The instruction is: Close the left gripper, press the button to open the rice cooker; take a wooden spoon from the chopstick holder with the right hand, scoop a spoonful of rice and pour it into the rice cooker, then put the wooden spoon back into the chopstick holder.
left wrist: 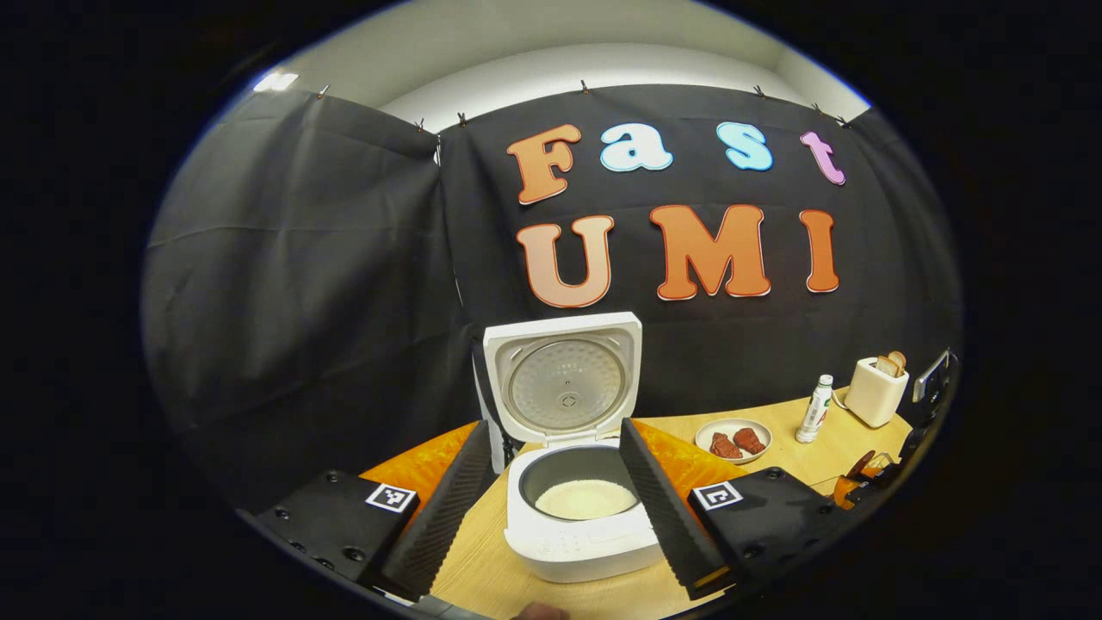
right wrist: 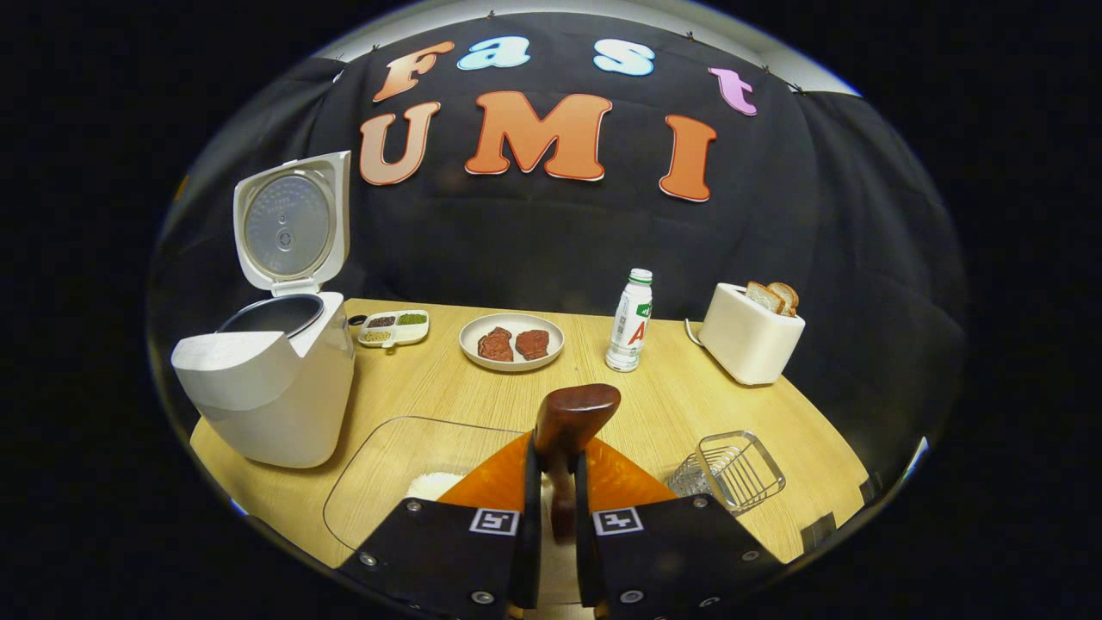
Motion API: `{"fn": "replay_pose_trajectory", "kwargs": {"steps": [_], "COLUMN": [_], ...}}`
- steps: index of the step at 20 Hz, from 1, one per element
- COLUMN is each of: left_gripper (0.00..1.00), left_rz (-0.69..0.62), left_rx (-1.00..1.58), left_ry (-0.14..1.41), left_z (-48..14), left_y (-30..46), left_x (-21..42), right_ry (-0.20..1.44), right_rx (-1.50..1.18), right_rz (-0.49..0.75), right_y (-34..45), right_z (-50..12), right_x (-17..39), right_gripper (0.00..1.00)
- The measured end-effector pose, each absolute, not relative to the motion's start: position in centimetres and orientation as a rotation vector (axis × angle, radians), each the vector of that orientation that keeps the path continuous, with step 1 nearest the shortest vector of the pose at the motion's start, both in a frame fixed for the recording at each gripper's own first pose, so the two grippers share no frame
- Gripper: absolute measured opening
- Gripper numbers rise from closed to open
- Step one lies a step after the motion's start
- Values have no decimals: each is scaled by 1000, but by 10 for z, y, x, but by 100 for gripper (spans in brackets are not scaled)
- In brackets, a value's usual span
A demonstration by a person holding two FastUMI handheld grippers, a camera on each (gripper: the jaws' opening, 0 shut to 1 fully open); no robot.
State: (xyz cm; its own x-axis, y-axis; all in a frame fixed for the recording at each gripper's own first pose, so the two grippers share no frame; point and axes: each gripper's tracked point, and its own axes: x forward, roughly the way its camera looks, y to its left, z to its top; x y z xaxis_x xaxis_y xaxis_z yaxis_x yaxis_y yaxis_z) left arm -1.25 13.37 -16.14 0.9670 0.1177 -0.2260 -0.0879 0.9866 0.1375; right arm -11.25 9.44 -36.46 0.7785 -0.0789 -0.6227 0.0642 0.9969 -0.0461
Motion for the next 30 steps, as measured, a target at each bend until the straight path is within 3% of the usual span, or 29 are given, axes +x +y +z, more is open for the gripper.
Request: {"fn": "replay_pose_trajectory", "kwargs": {"steps": [1,19,30], "left_gripper": [99,100,100], "left_rz": [106,92,97], "left_rx": [126,128,124], "left_ry": [242,267,274], "left_z": [-163,-177,-181], "left_y": [137,150,155], "left_x": [-13,-6,-1], "right_ry": [678,797,837], "right_rx": [-18,389,484], "right_rz": [-78,-101,-72], "right_y": [98,140,156], "right_z": [-365,-361,-357], "right_x": [-117,-125,-121], "right_gripper": [17,17,17]}}
